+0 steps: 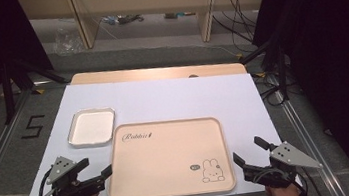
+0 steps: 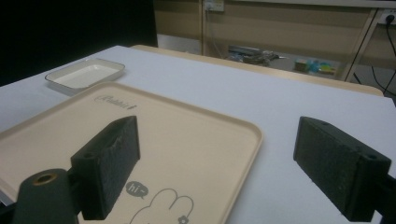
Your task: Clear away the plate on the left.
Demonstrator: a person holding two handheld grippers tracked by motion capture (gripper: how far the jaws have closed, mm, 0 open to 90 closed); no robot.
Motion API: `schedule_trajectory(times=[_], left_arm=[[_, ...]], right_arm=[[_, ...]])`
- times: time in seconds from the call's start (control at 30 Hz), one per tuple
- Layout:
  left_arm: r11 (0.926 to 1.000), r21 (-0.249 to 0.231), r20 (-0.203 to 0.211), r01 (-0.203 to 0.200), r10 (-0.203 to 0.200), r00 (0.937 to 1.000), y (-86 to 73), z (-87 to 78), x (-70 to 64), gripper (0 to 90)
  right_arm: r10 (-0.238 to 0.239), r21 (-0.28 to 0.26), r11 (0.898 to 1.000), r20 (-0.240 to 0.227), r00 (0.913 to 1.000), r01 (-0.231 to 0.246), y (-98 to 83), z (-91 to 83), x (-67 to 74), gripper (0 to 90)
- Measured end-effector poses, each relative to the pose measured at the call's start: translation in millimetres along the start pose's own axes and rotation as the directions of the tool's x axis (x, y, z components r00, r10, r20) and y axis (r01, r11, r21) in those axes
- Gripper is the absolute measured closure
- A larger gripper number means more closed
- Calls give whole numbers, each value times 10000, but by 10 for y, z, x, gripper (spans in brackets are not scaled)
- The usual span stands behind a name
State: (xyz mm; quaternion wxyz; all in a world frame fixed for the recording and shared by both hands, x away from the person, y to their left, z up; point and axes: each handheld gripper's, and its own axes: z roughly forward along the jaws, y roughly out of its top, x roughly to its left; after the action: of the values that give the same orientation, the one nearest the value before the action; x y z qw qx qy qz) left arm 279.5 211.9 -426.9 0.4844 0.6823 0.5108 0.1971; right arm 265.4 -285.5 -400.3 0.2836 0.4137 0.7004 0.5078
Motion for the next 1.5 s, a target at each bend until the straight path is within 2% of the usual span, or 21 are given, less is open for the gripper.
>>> schedule_trajectory(times=[0.77, 0.97, 1.2, 1.23, 1.27, 1.3, 1.33, 1.43, 1.5], left_arm=[[10000, 7, -175, 76, -76, 9998, 5, 3, 6, 155], [10000, 57, -349, -32, 34, 9994, 51, 70, 34, 155], [9985, 484, -882, -240, 282, 9957, 100, 197, 141, 153], [9982, 596, -1093, -115, 180, 9938, 117, 213, 195, 153], [9986, 518, -1080, 62, -6, 9942, 125, 224, 232, 155], [9986, 518, -1080, 62, -6, 9942, 125, 224, 232, 155], [9981, 542, -1135, 277, -214, 9933, 140, 253, 279, 155], [9970, 690, -1355, 362, -266, 9904, 158, 318, 347, 155], [9961, 743, -1350, 485, -382, 9901, 172, 361, 383, 154]], right_arm=[[-4, 5, 10000, 2, 10000, 4, 0, 0, 1, 152], [2, 6, 10000, 9, 10000, -2, 0, 2, 3, 152], [-29, 36, 10000, 17, 10000, 29, -1, 4, 3, 152], [21, 28, 10000, 8, 10000, -21, -2, 6, 3, 152], [27, 38, 10000, 8, 10000, -27, -1, 6, 2, 152], [29, 21, 10000, 8, 10000, -29, -2, 7, 2, 152], [23, 48, 10000, 21, 10000, -23, -1, 6, 3, 152], [-14, 41, 10000, 23, 10000, 14, -1, 6, 5, 152], [-15, 46, 10000, 32, 10000, 15, -1, 5, 4, 152]])
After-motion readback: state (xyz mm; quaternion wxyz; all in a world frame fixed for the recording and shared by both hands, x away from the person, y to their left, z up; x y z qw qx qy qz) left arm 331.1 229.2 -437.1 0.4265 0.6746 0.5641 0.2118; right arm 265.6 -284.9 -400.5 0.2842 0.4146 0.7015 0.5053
